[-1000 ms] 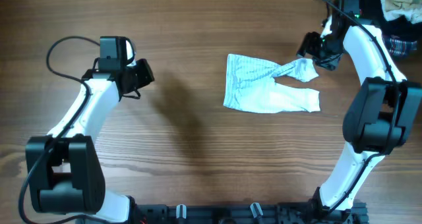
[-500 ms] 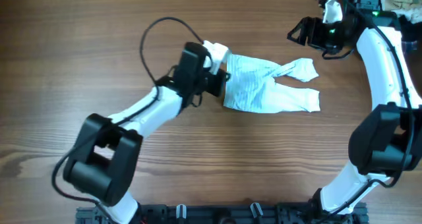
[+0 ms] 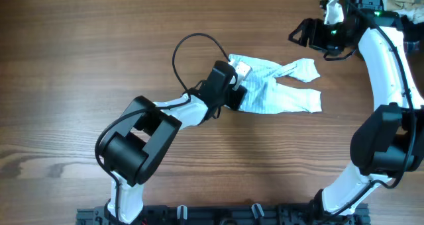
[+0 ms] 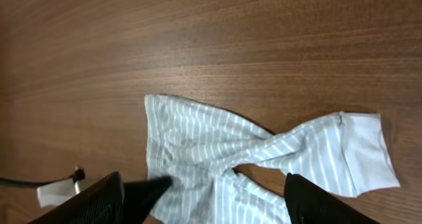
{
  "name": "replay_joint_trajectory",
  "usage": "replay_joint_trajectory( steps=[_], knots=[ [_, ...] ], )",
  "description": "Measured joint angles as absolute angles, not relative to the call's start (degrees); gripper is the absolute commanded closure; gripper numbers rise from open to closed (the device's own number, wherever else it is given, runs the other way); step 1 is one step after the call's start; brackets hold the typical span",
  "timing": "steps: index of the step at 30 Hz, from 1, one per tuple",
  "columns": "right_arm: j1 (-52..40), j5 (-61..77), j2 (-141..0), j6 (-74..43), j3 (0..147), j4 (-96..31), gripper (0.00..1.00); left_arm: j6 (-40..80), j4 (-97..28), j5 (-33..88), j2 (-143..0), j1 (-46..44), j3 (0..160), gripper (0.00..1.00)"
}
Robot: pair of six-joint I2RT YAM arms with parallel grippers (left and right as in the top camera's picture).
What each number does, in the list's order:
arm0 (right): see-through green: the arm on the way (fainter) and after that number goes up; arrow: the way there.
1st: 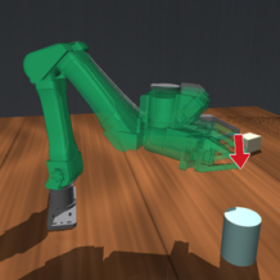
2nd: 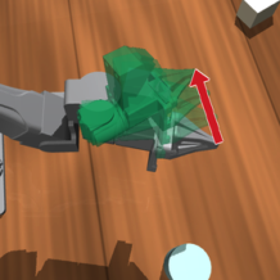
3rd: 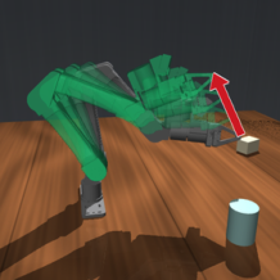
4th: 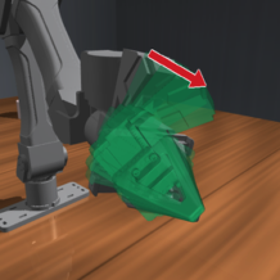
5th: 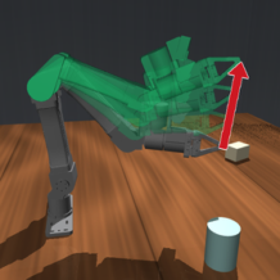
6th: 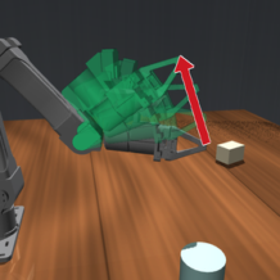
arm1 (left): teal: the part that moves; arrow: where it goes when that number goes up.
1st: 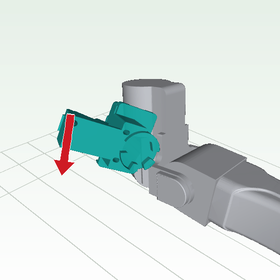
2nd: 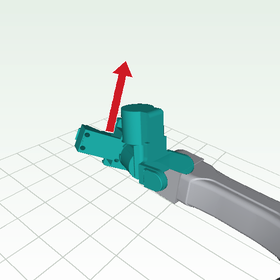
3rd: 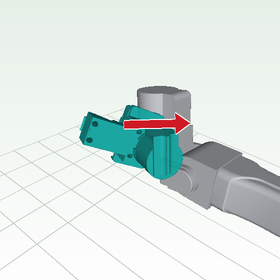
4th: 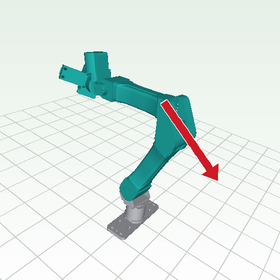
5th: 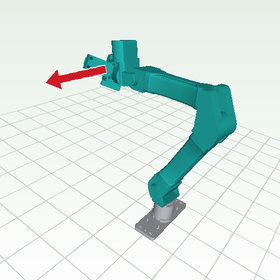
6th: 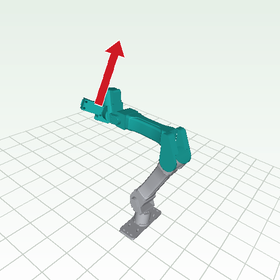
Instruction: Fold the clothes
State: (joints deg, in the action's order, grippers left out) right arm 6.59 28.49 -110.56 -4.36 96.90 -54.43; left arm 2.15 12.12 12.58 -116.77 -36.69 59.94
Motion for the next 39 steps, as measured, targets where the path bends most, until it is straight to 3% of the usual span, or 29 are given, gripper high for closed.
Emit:
replay_joint_trajectory(
  steps=[8,12,21,26,33,39],
  knots=[
    [6.59,28.49,-110.56,-4.29,96.90,-56.75,0.20,-3.92,10.52,5.48,-116.79,-36.64,60.29,0.96],
    [6.59,28.49,-110.56,-4.19,96.90,-57.56,0.20,-5.26,8.43,-3.92,-116.71,-36.49,61.04,0.96],
    [4.91,22.06,-110.56,-7.68,96.77,-57.67,0.29,-0.43,1.43,-10.70,-115.55,-29.30,62.15,0.96],
    [-1.72,17.06,-110.56,-13.39,92.18,-49.10,0.44,4.47,0.36,-8.67,-115.24,-26.61,62.28,0.96],
    [-8.80,10.81,-110.63,-20.84,82.37,-32.64,0.45,5.78,-0.30,-7.88,-115.18,-26.35,62.54,0.94],
    [-9.52,6.35,-115.22,-25.06,80.68,-28.91,0.45,6.81,-0.64,-7.40,-115.18,-26.17,62.65,0.94]
  ],
)
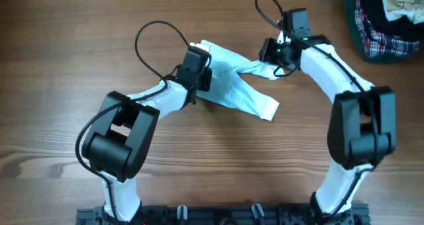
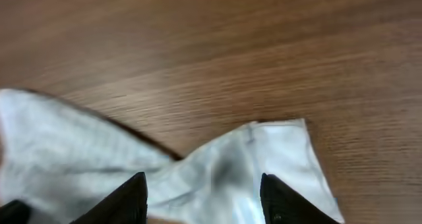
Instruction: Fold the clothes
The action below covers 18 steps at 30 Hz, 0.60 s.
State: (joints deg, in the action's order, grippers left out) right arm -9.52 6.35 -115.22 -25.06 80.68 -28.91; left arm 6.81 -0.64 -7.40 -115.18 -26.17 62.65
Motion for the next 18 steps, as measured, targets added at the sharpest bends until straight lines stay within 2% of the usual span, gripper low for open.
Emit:
replay_joint_trajectory(
  steps=[12,13,14,15,16,18],
  knots=[
    [-9.52,0.23,-120.51,-30.65,80.60,-23.99,0.45,7.05,-0.67,-7.40,-115.15,-26.17,62.65,0.94],
    [-9.52,0.05,-120.79,-30.83,80.60,-23.57,0.48,7.05,-0.67,-7.40,-115.15,-26.17,62.65,0.94],
    [-9.52,-0.08,-120.81,-30.89,80.60,-23.27,0.63,7.20,-0.69,-7.40,-115.18,-26.17,62.65,0.94],
    [-9.52,-0.10,-120.86,-31.22,80.60,-23.03,0.83,7.22,-0.69,-7.38,-115.15,-26.17,62.65,0.94],
    [-9.52,-0.10,-120.92,-31.42,80.60,-22.68,0.93,7.22,-0.69,-7.40,-115.15,-26.17,62.67,0.94],
    [-9.52,-0.19,-121.08,-31.68,80.60,-22.59,0.96,7.25,-0.75,-7.38,-115.15,-26.17,62.70,0.94]
  ],
)
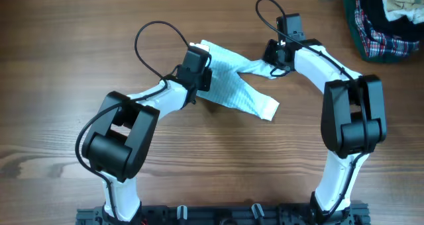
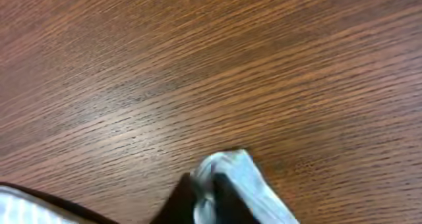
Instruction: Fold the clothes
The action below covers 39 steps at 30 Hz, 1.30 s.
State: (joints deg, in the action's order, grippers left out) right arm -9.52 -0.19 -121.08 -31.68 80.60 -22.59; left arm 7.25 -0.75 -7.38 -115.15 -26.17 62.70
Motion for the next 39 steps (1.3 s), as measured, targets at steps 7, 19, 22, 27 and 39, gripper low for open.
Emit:
replay_joint_trajectory(
  steps=[7,19,22,27,39],
  knots=[
    [-8.69,-0.10,-120.40,-31.68,80.60,-25.96,0.96,7.22,-0.93,-7.35,-115.15,-26.17,62.78,0.93],
    [-7.40,1.04,-112.38,-31.38,80.60,-48.16,0.72,7.25,-1.21,-7.20,-115.15,-26.13,62.92,0.94],
    [-8.75,2.20,-112.38,-28.67,80.60,-50.72,0.57,7.25,-1.21,-7.20,-115.15,-26.13,62.92,0.94],
    [-9.34,4.16,-112.38,-25.39,80.60,-53.56,0.59,7.25,-1.23,-7.18,-115.15,-26.13,62.92,0.94],
    [1.10,18.00,-112.38,-25.67,70.24,-34.94,0.71,7.22,-1.56,-7.16,-115.15,-26.06,63.02,0.94]
  ],
)
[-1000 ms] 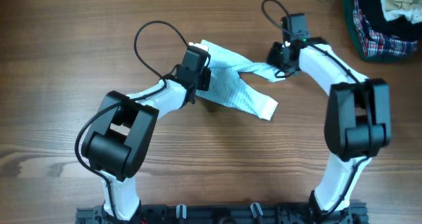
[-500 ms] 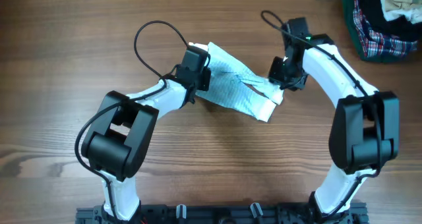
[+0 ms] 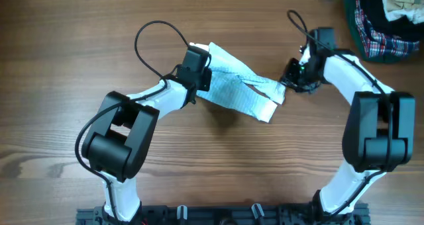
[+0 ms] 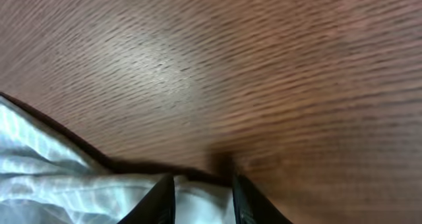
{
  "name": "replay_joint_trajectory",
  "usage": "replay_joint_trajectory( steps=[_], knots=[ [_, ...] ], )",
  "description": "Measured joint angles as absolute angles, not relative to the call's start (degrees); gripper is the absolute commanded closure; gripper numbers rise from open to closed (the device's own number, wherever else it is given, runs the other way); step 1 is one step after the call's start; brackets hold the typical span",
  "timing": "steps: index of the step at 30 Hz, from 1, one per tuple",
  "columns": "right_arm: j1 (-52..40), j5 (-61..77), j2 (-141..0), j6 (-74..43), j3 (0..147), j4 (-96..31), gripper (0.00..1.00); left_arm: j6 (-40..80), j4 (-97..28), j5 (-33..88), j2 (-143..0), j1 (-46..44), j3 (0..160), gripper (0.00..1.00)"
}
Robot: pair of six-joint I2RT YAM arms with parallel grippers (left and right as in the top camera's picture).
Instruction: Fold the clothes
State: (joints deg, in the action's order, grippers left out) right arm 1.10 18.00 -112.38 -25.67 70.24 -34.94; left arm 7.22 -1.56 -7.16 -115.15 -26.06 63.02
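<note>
A pair of light blue striped pants [image 3: 235, 89] lies crumpled at the table's middle, both legs trailing to the lower right. My left gripper [image 3: 201, 58] sits on the waistband end at the upper left and is shut on it. My right gripper [image 3: 286, 85] is at the upper leg's white cuff [image 3: 277, 91]. In the right wrist view the fingers [image 4: 161, 199] stand apart, open, with the cuff [image 4: 198, 204] lying between them and striped cloth [image 4: 39, 165] spreading to the left.
A heap of clothes with a plaid piece [image 3: 377, 16] sits at the far right corner. Black cables loop above each wrist, one on the left [image 3: 154, 33] and one on the right [image 3: 298, 20]. Bare wooden table [image 3: 79, 66] surrounds the pants.
My right gripper moved right and toward the front, and the upper leg's cuff came with it, now close beside the other leg. Its fingers, then pinched on the cuff, now stand apart. The left gripper stayed.
The pants lay right of centre with my left gripper on the waistband and the right gripper open near the clothes heap. Then the pants sat further left, the right gripper open over a cuff. It shut on that cuff, and the leg now lies nearer the front.
</note>
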Motion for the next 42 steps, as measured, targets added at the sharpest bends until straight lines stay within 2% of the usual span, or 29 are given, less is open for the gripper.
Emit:
replay_joint_trajectory(
  steps=[7,8,9,10,14,23,30,35,42],
  knots=[
    [2.15,25.78,-112.29,-30.50,65.95,-26.92,0.71,7.22,-1.56,-7.16,-115.15,-26.06,63.02,0.94],
    [2.15,26.39,-112.29,-30.87,65.69,-26.59,0.75,7.22,-1.56,-7.16,-115.15,-26.06,63.02,0.94],
    [2.15,27.29,-112.29,-31.42,65.36,-26.44,0.88,7.22,-1.56,-7.16,-115.15,-26.06,63.02,0.94],
    [2.15,27.62,-112.27,-31.55,65.21,-26.46,0.96,7.22,-1.56,-7.18,-115.15,-26.06,63.02,0.94],
    [2.33,27.53,-112.27,-31.51,64.84,-24.88,0.96,7.22,-1.56,-7.16,-115.15,-26.06,63.02,0.94],
    [5.48,27.24,-112.27,-22.37,64.51,-10.20,0.96,7.22,-1.56,-7.16,-115.15,-26.06,63.02,0.94],
    [5.80,39.48,-112.27,-2.46,64.53,1.67,0.96,7.22,-1.56,-7.14,-115.15,-26.04,63.02,0.94],
    [5.80,47.57,-112.27,14.52,64.53,-1.21,0.96,7.22,-1.56,-7.01,-115.15,-26.00,63.02,0.94],
    [9.82,50.41,-112.27,32.53,64.53,-5.17,0.96,7.25,-1.58,-6.96,-115.15,-25.96,63.02,0.94]
  ],
)
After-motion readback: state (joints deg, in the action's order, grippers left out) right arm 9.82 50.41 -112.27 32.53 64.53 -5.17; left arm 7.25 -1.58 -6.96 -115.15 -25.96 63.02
